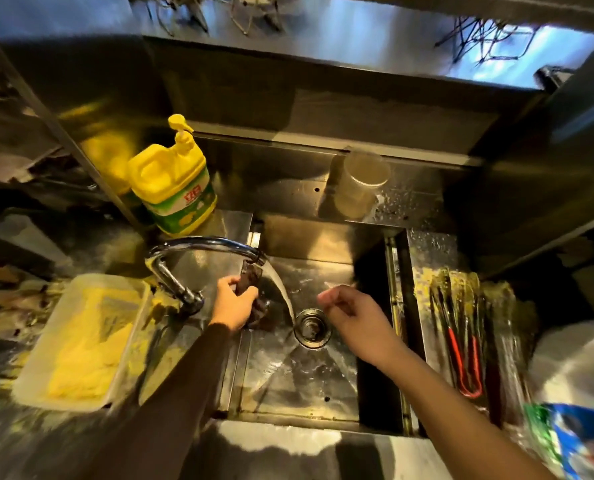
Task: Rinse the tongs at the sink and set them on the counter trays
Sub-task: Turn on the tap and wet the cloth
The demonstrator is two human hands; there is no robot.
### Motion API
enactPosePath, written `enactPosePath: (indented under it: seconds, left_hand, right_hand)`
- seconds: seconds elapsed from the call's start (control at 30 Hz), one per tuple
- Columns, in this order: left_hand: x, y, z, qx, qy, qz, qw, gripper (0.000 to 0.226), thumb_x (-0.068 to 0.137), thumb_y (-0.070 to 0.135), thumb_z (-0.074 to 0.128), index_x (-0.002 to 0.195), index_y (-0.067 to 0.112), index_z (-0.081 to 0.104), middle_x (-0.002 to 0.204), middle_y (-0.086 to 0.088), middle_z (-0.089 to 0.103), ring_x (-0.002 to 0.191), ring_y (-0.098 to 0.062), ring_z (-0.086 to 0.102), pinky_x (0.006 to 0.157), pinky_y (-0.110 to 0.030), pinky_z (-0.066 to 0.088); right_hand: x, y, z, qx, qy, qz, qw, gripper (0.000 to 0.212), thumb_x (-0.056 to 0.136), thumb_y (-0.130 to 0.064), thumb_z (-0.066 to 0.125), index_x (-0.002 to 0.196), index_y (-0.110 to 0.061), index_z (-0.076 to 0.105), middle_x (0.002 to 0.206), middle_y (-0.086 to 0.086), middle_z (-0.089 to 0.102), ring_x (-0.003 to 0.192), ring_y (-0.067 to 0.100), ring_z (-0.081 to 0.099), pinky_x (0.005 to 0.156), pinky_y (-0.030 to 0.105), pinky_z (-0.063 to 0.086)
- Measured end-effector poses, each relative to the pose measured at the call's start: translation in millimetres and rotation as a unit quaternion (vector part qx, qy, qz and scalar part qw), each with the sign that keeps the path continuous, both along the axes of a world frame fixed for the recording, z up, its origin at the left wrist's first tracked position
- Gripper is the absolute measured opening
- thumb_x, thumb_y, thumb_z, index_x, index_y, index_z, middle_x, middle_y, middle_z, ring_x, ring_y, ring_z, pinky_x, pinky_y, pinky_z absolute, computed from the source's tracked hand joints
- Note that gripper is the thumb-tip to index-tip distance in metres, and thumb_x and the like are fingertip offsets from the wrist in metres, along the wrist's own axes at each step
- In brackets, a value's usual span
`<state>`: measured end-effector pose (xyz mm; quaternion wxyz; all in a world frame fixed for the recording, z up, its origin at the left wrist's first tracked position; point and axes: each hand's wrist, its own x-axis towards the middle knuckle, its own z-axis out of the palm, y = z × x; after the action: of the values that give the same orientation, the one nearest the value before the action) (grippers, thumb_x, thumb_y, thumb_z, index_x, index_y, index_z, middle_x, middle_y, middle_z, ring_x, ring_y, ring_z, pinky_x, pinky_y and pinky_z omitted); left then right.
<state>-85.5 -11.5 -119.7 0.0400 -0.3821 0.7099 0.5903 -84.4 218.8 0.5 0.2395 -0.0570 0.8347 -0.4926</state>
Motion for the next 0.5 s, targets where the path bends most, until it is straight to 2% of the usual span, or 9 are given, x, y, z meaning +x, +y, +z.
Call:
enactPosePath:
  seconds: [0.03, 0.07, 0.13, 0.17, 0.23, 0.3, 0.37, 0.43, 0.5]
  left_hand:
    - [6.8, 11.5, 1.8, 0.097, 0.008, 0.048, 0.994, 0.014, 0.089, 0.005, 0.06, 0.102, 0.005, 0.056, 0.097, -0.015, 0.066, 0.082, -0.027, 0.058, 0.073, -0.026, 0.051]
    - [12.7, 23.5, 3.5, 0.18, 0.012, 0.079, 0.981, 0.007, 0.091, 0.002, 0.055, 0.096, 0.001, 0.06, 0.091, -0.016, 0.067, 0.084, -0.029, 0.057, 0.079, -0.028, 0.053]
    - [20.3, 47.3, 13.3, 0.294, -0.007, 0.12, 0.948, 0.018, 0.098, 0.005, 0.045, 0.103, -0.003, 0.061, 0.103, -0.017, 0.06, 0.097, -0.029, 0.051, 0.105, -0.037, 0.044]
    - [26.3, 59.4, 20.2, 0.324, -0.025, 0.122, 0.938, 0.024, 0.1, 0.01, 0.041, 0.107, -0.003, 0.06, 0.106, -0.016, 0.058, 0.098, -0.028, 0.051, 0.107, -0.041, 0.041]
    - [40.3, 79.0, 29.0, 0.359, -0.011, 0.1, 0.928, 0.036, 0.1, 0.018, 0.035, 0.094, -0.004, 0.063, 0.094, -0.018, 0.061, 0.086, -0.029, 0.058, 0.094, -0.041, 0.045]
    - [54.4, 95.1, 35.4, 0.41, 0.036, 0.077, 0.908, 0.041, 0.099, 0.023, 0.033, 0.089, 0.0, 0.066, 0.089, -0.019, 0.064, 0.081, -0.03, 0.062, 0.089, -0.039, 0.044]
    - [60.0, 106.4, 38.7, 0.427, 0.041, 0.051, 0.902, 0.041, 0.101, 0.031, 0.036, 0.094, 0.005, 0.067, 0.091, -0.016, 0.069, 0.083, -0.026, 0.066, 0.078, -0.037, 0.049]
    - [54.5, 115.5, 44.0, 0.382, 0.029, 0.048, 0.923, 0.033, 0.101, 0.034, 0.043, 0.102, 0.01, 0.065, 0.095, -0.012, 0.069, 0.084, -0.024, 0.066, 0.073, -0.035, 0.052]
    - [46.7, 123.0, 44.0, 0.325, 0.019, 0.031, 0.945, 0.04, 0.102, 0.035, 0.041, 0.126, 0.008, 0.058, 0.117, -0.018, 0.066, 0.097, -0.028, 0.064, 0.086, -0.04, 0.052]
  right_hand:
    - [1.9, 1.0, -2.3, -0.003, -0.009, -0.006, 1.0, 0.02, 0.094, -0.002, 0.057, 0.098, -0.018, 0.068, 0.098, 0.003, 0.073, 0.088, 0.011, 0.067, 0.077, 0.016, 0.05]
    - [4.0, 1.6, -5.1, -0.002, -0.018, -0.012, 1.0, 0.019, 0.093, -0.004, 0.058, 0.098, -0.019, 0.068, 0.098, 0.002, 0.072, 0.09, 0.013, 0.067, 0.078, 0.018, 0.05]
    - [9.3, 2.5, -12.4, 0.011, -0.043, -0.018, 0.999, 0.015, 0.093, -0.009, 0.061, 0.103, -0.018, 0.067, 0.1, 0.001, 0.07, 0.096, 0.016, 0.065, 0.086, 0.026, 0.05]
    - [13.2, 2.9, -15.7, 0.022, -0.061, -0.015, 0.998, 0.018, 0.092, -0.014, 0.063, 0.11, -0.017, 0.065, 0.104, 0.003, 0.069, 0.1, 0.019, 0.065, 0.091, 0.031, 0.05]
    - [17.9, 0.5, -20.2, 0.039, -0.098, -0.014, 0.994, 0.032, 0.092, -0.023, 0.066, 0.122, -0.015, 0.059, 0.11, 0.007, 0.069, 0.104, 0.024, 0.066, 0.094, 0.037, 0.051]
    - [23.1, 2.0, -21.9, 0.026, -0.12, -0.03, 0.992, 0.033, 0.092, -0.029, 0.066, 0.119, -0.011, 0.06, 0.111, 0.01, 0.072, 0.102, 0.024, 0.067, 0.088, 0.036, 0.053]
    - [28.1, 8.2, -19.3, 0.014, -0.137, -0.055, 0.989, 0.024, 0.094, -0.035, 0.063, 0.107, -0.015, 0.065, 0.108, 0.011, 0.073, 0.098, 0.026, 0.069, 0.079, 0.034, 0.05]
    - [30.6, 19.2, -16.1, -0.004, -0.132, -0.091, 0.987, 0.013, 0.096, -0.029, 0.062, 0.093, -0.017, 0.064, 0.102, 0.014, 0.072, 0.092, 0.028, 0.068, 0.074, 0.033, 0.049]
    - [30.5, 31.2, -14.1, -0.019, -0.117, -0.136, 0.984, 0.014, 0.095, -0.014, 0.063, 0.081, -0.018, 0.062, 0.094, 0.014, 0.069, 0.085, 0.026, 0.065, 0.07, 0.033, 0.05]
